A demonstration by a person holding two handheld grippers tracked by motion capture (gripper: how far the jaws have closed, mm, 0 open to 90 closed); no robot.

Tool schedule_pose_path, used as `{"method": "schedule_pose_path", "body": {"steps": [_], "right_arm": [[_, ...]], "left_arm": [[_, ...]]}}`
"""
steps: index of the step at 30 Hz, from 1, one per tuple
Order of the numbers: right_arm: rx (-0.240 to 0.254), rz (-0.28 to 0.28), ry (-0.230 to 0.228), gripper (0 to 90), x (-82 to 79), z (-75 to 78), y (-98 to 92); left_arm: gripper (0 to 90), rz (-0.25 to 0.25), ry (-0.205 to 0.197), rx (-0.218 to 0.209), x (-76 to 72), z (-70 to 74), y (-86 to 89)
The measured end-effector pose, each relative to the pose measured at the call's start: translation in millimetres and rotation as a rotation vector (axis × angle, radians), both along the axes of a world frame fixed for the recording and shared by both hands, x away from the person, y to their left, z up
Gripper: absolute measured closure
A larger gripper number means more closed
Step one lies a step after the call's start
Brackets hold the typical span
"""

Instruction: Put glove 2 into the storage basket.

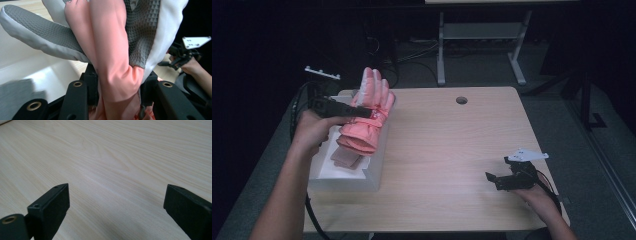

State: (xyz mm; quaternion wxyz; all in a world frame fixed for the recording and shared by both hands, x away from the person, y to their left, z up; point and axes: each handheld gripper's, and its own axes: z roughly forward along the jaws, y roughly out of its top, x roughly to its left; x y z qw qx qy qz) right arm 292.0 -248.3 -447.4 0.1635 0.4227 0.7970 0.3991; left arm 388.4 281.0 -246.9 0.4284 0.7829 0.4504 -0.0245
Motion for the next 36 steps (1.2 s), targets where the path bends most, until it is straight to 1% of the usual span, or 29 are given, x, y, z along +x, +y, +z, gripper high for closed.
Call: {"method": "schedule_pose_path", "body": {"steps": [3,6,7,10,13,15,16,18,21,23,24,27,28,30,34,35,36], "right_arm": [[0.001,-0.002,0.000,6.2,0.1,-0.2,-0.1],[-0.001,-0.002,0.002,6.3,0.5,-1.1,0.3],[-0.002,-0.002,0.005,6.3,0.5,-1.3,0.4],[-0.006,0.002,0.009,6.2,0.3,-1.6,0.8],[-0.010,0.017,0.009,6.3,0.6,-2.4,1.1],[-0.010,0.019,0.017,6.3,0.2,-2.7,1.9],[-0.008,0.020,0.015,6.3,0.0,-3.0,2.2],[-0.009,0.022,0.015,6.3,-0.2,-2.7,1.7],[-0.005,0.022,0.013,6.2,-0.3,-2.5,0.5],[-0.003,0.022,0.013,6.3,-0.9,-2.1,0.2],[-0.003,0.021,0.009,6.3,-0.8,-2.1,0.2],[-0.005,0.022,0.013,6.3,-0.9,-2.0,0.8],[-0.006,0.023,0.014,6.3,-1.2,-2.0,0.9],[-0.006,0.026,0.011,6.2,-1.5,-2.0,0.8],[-0.003,0.023,0.014,6.3,-2.2,-2.0,-0.2],[-0.003,0.024,0.014,6.3,-2.4,-2.0,-0.6],[-0.007,0.027,0.011,6.3,-2.3,-2.1,-1.4]], "left_arm": [[60.1,0.035,0.009,-0.006,1.3,-3.4,16.4],[60.1,0.071,0.017,0.000,3.4,-9.6,29.4],[60.0,0.084,0.025,-0.003,4.8,-13.9,33.3],[60.0,0.102,0.046,0.019,8.7,-25.3,38.5],[59.8,0.122,0.069,0.017,13.5,-40.5,41.5],[59.8,0.133,0.085,0.025,17.4,-50.6,42.1],[59.8,0.135,0.095,0.040,19.4,-54.8,42.2],[59.8,0.148,0.107,0.052,23.2,-62.9,42.3],[59.7,0.156,0.131,0.052,28.4,-74.9,42.2],[59.7,0.164,0.142,0.072,31.4,-82.3,40.6],[59.7,0.160,0.143,0.083,33.0,-86.2,40.2],[59.7,0.157,0.170,0.082,36.7,-98.9,38.4],[59.7,0.148,0.177,0.091,38.2,-102.7,38.0],[59.7,0.154,0.186,0.104,40.5,-109.6,35.9],[59.4,0.138,0.208,0.099,46.1,-123.0,33.8],[59.3,0.132,0.220,0.105,48.1,-127.5,32.1],[59.1,0.127,0.222,0.116,49.2,-130.1,31.0]]}}
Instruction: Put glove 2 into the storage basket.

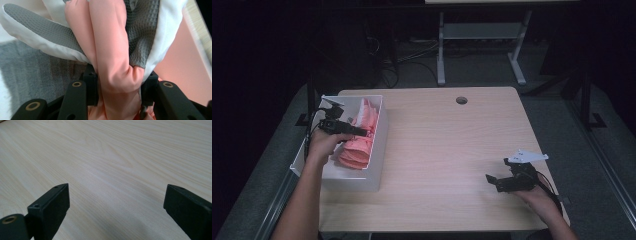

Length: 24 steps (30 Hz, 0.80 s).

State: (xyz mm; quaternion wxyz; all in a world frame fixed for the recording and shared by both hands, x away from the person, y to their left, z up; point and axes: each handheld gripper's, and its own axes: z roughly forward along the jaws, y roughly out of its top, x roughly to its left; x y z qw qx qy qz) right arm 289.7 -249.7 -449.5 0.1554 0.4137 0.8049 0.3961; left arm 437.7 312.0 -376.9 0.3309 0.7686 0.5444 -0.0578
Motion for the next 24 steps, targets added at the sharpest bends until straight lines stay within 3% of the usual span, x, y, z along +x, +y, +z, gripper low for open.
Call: {"method": "schedule_pose_path", "body": {"steps": [8,13,16,21,24], "right_arm": [[0.000,0.001,0.003,6.3,-0.2,-0.7,1.2],[-0.002,0.005,0.005,6.3,-0.7,-1.0,2.0],[-0.005,0.004,0.006,6.3,-1.0,-0.6,2.4],[0.001,0.001,0.000,6.3,-0.5,-0.9,1.3],[0.003,0.004,0.002,6.3,-0.1,-0.9,0.7]], "left_arm": [[57.1,-0.011,0.049,-0.008,5.8,-28.5,-0.9],[50.9,-0.020,0.035,-0.020,5.3,-34.9,1.1],[36.4,-0.013,0.013,-0.016,4.4,-32.2,2.5],[17.4,-0.002,-0.049,0.040,1.7,-16.8,1.8],[17.1,0.000,-0.090,0.046,-0.9,-2.5,3.6]]}}
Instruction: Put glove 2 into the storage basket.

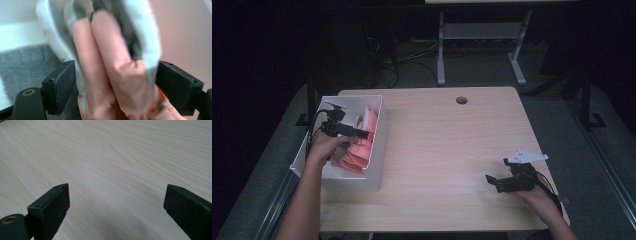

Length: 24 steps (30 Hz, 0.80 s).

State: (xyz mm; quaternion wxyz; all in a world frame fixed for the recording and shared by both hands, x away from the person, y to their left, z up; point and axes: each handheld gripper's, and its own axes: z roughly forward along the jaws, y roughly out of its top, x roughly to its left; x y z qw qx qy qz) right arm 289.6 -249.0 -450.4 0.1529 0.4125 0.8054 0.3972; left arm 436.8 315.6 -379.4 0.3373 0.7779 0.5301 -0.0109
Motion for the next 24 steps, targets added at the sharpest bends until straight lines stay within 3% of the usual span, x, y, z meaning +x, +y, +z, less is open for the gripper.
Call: {"method": "schedule_pose_path", "body": {"steps": [3,5,14,19,24], "right_arm": [[-0.001,0.004,0.000,6.3,0.3,-0.4,-0.7],[-0.001,0.004,0.003,6.3,0.2,-0.5,-0.9],[-0.010,0.010,-0.001,6.3,0.6,-0.4,1.2],[-0.014,0.010,-0.001,6.3,-0.1,-0.3,1.2],[-0.016,0.008,-0.008,6.3,-0.6,0.0,1.6]], "left_arm": [[17.1,0.008,-0.039,0.006,-3.2,13.8,1.7],[17.1,-0.007,-0.062,0.024,-5.8,21.7,1.6],[17.0,-0.068,-0.196,0.029,-21.3,56.3,-13.1],[17.0,-0.130,-0.269,0.030,-32.5,78.2,-35.4],[17.1,-0.185,-0.310,0.036,-43.1,88.4,-63.9]]}}
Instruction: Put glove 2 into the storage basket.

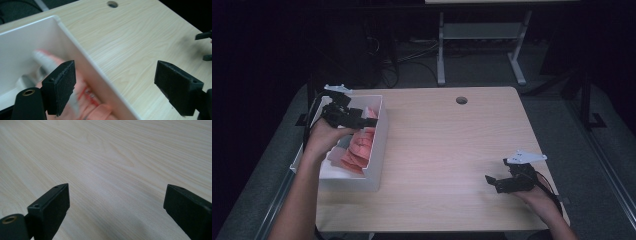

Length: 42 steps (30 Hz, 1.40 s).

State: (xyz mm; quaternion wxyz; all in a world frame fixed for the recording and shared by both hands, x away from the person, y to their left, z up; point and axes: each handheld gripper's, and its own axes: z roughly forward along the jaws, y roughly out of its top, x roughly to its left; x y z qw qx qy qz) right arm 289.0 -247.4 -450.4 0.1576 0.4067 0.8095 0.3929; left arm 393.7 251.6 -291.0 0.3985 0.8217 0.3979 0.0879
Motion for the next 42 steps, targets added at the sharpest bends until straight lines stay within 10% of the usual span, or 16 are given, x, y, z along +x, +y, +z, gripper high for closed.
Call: {"method": "schedule_pose_path", "body": {"steps": [16,27,42], "right_arm": [[-0.006,0.002,-0.001,6.2,-0.4,-0.4,-0.9],[-0.009,0.010,-0.002,6.3,-0.7,-0.5,-0.9],[-0.016,0.024,0.015,6.3,-0.8,-3.5,0.6]], "left_arm": [[17.1,-0.108,-0.035,0.016,-29.1,-6.2,-87.4],[17.1,-0.172,-0.030,0.049,-40.2,-45.7,-137.8],[17.1,-0.243,-0.001,0.083,-48.9,-111.6,-161.3]]}}
